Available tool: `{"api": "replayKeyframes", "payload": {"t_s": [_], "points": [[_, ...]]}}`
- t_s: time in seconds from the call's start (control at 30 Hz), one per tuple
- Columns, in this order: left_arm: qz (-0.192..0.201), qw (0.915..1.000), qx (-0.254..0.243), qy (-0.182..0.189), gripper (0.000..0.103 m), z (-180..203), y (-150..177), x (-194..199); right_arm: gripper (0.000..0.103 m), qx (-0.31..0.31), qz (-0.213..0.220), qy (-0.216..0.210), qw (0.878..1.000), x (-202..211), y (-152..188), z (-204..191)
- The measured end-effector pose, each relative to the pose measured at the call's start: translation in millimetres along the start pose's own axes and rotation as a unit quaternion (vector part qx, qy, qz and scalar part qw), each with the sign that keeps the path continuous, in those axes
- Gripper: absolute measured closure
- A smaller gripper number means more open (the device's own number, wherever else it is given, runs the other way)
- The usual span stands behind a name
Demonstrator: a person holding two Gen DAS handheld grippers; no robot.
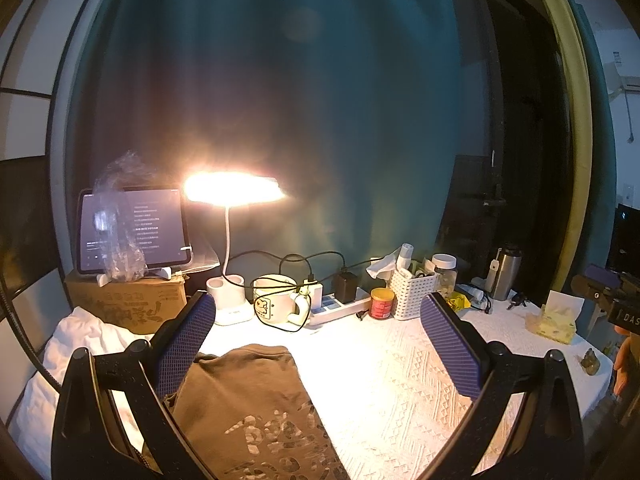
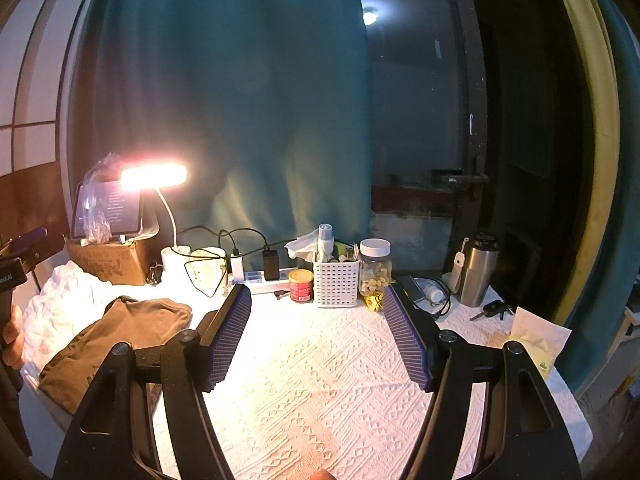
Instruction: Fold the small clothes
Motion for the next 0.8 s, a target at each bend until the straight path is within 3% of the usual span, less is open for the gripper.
{"api": "replayKeyframes", "payload": {"t_s": [0.8], "points": [[-0.002, 1.0000, 0.002, -0.001, 0.002, 0.9, 0.9, -1.2, 0.031, -0.007, 0.001, 0.005, 1.000, 3.5, 2.1, 2.1]]}}
Point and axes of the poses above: each gripper's, at about its wrist camera, not at the fingertips, and x roughly against the way its jaws point, z to its right, y to its underside, the point moved 4 cm from there along -x, roughly the way its jaws point, and after that the axes turned 5 degrees about -y, right-handed, at the moved point
